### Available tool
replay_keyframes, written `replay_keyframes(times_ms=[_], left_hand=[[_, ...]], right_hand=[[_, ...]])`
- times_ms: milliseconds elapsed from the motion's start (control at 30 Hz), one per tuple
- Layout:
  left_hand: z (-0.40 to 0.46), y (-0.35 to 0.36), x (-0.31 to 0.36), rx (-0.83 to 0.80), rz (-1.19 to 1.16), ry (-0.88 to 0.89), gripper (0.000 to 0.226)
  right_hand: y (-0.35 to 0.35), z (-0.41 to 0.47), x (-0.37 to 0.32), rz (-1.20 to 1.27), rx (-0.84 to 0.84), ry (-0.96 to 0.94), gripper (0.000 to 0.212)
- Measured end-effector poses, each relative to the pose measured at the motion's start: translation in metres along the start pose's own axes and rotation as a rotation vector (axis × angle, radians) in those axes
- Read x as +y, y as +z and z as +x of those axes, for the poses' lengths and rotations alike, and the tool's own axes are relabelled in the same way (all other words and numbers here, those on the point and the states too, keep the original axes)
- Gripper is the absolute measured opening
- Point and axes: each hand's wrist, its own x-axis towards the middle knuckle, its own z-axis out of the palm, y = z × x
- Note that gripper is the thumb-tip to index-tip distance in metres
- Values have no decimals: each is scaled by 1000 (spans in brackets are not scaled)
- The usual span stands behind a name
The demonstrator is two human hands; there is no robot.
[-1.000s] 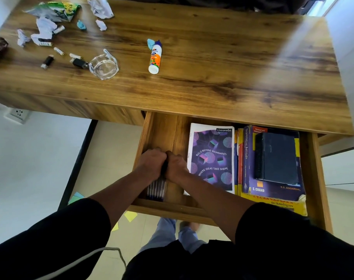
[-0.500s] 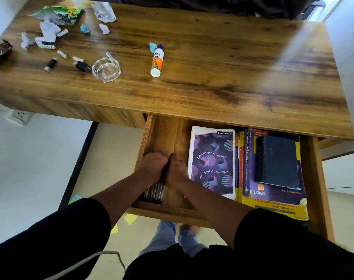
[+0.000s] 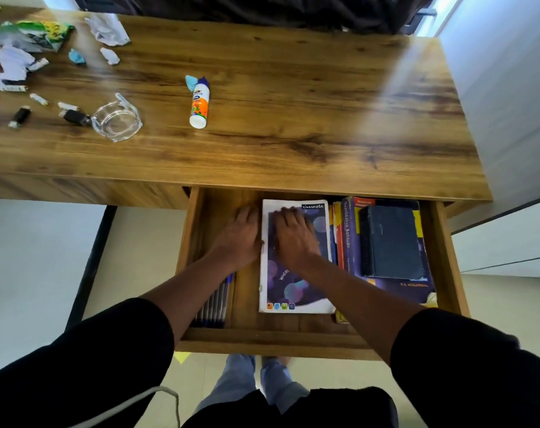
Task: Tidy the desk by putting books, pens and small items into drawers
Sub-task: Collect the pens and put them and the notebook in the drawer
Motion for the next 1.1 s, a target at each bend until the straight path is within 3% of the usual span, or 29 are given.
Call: replay_keyframes(times_ms=[67, 200, 333, 867, 1100], left_hand=[[13, -2, 5, -31, 39, 16, 91], [46, -7, 13, -203, 172, 56, 110], [69, -9, 26, -324, 185, 54, 112], [55, 0, 32, -309, 159, 71, 104], [58, 7, 37, -290, 139, 67, 102]], right_hand=[[0, 2, 22, -56, -46, 44, 93], [-3, 9, 58, -55, -18, 87, 80], [-11, 19, 70, -91, -29, 75, 85], [-27, 14, 70, -249, -142, 7, 85], [-24, 8, 82, -252, -11, 4, 66]])
